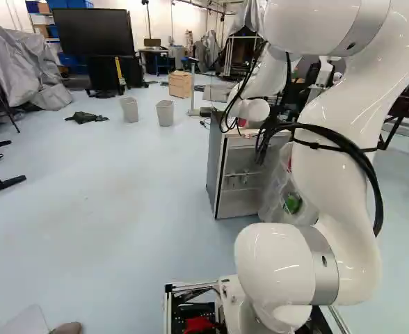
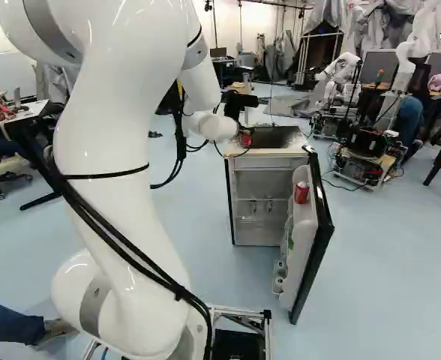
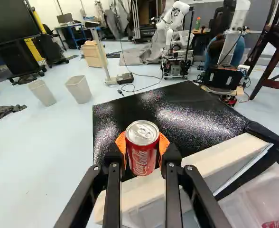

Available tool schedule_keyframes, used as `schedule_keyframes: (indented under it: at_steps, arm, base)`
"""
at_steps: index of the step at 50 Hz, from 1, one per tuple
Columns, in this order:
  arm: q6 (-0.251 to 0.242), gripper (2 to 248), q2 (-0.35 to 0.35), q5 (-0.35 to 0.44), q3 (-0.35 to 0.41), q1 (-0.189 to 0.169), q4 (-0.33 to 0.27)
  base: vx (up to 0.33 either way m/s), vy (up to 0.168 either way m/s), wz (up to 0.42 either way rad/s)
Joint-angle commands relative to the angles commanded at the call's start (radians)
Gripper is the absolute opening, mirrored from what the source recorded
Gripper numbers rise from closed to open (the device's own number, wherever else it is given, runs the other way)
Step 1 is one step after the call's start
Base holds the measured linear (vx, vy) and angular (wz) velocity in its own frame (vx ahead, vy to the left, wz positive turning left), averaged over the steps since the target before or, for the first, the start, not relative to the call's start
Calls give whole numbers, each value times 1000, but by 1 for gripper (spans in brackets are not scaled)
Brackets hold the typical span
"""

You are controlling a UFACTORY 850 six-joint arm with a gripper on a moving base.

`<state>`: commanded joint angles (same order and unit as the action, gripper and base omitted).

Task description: Grab a drink from the fridge

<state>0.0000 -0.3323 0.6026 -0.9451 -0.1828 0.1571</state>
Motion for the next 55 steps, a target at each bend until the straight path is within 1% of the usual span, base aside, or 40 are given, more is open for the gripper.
schedule_keyframes:
  at_steps: [15, 31, 45, 46, 50, 51, 55]
  arm:
    - [0, 88, 0, 0, 0, 0, 0]
    - [0, 88, -24, 0, 0, 0, 0]
    - [0, 88, -28, 0, -1, 0, 0]
    - [0, 103, -28, 0, -1, 0, 0]
    - [0, 103, -28, 0, -1, 0, 0]
    - [0, 135, -28, 0, -1, 0, 0]
    - [0, 135, -28, 0, -1, 0, 0]
  base:
    - [0, 0, 0]
    - [0, 0, 0]
    - [0, 0, 0]
    - [0, 0, 0]
    - [0, 0, 0]
    - [0, 0, 0]
    - [0, 0, 0]
